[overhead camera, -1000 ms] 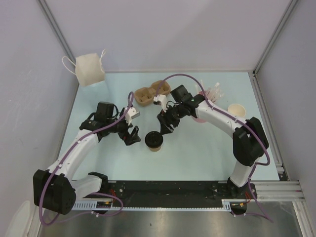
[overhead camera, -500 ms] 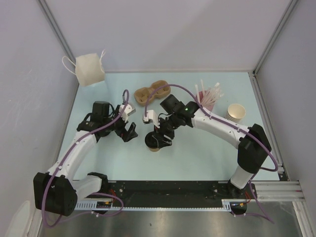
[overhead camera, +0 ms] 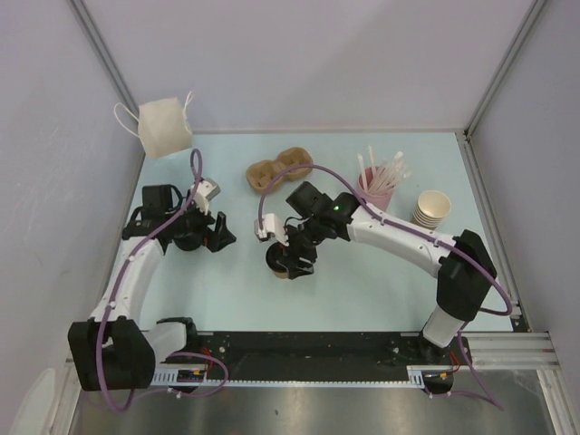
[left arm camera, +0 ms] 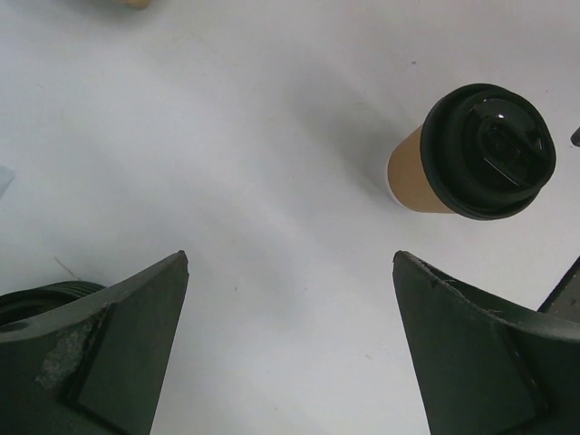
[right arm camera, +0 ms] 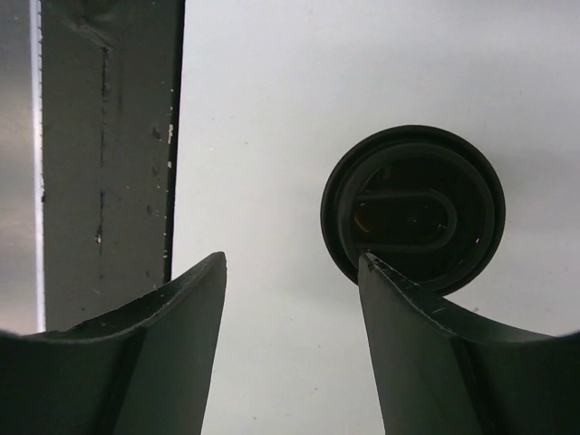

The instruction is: Pack the takeout coffee

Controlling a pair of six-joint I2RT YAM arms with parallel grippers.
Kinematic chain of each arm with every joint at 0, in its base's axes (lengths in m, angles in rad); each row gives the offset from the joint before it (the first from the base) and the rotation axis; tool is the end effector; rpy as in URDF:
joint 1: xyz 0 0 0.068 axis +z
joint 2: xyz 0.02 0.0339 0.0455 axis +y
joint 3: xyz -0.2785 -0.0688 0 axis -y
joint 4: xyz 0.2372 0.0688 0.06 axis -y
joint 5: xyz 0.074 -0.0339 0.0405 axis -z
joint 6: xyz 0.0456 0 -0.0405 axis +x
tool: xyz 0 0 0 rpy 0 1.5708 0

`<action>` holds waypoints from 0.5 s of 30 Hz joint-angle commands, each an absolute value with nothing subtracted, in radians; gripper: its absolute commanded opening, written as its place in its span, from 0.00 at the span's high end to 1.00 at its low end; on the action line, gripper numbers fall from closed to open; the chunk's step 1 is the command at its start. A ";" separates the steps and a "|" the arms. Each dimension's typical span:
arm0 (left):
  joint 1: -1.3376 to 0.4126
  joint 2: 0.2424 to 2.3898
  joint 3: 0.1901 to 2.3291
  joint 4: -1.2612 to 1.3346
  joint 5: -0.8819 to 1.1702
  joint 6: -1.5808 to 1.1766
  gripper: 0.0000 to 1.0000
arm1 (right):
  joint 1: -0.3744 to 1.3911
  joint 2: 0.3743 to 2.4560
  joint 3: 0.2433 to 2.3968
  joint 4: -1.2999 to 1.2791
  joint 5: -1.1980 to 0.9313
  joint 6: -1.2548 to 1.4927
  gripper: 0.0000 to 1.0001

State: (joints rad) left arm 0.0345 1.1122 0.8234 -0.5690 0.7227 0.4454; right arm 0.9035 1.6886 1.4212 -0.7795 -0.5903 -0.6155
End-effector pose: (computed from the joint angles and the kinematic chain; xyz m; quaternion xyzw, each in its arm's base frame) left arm 0.2129 -0.0228 0.2713 0.2996 0.8330 -0.2442 0.3958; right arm 0.1987 0.2932 0.2884 -0.6909 0.6183 0.3136 0.2049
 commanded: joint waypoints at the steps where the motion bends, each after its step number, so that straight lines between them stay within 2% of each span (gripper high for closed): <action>1: 0.077 1.062 0.920 -0.662 0.795 0.488 0.01 | 0.931 1.614 1.425 -0.744 -0.537 -0.676 0.35; 4: 0.081 1.013 0.957 -0.753 0.767 0.532 0.01 | 0.939 1.608 1.425 -0.729 -0.525 -0.686 0.36; 7: 0.087 0.914 0.914 -0.676 0.686 0.464 0.01 | 0.969 1.612 1.407 -0.687 -0.509 -0.687 0.37; 10: 0.087 0.842 0.853 -0.618 0.641 0.414 0.01 | 1.018 1.594 1.344 -0.626 -0.391 -0.710 0.38; 15: 0.087 0.822 0.812 -0.595 0.621 0.417 0.00 | 1.049 1.586 1.299 -0.551 -0.316 -0.681 0.40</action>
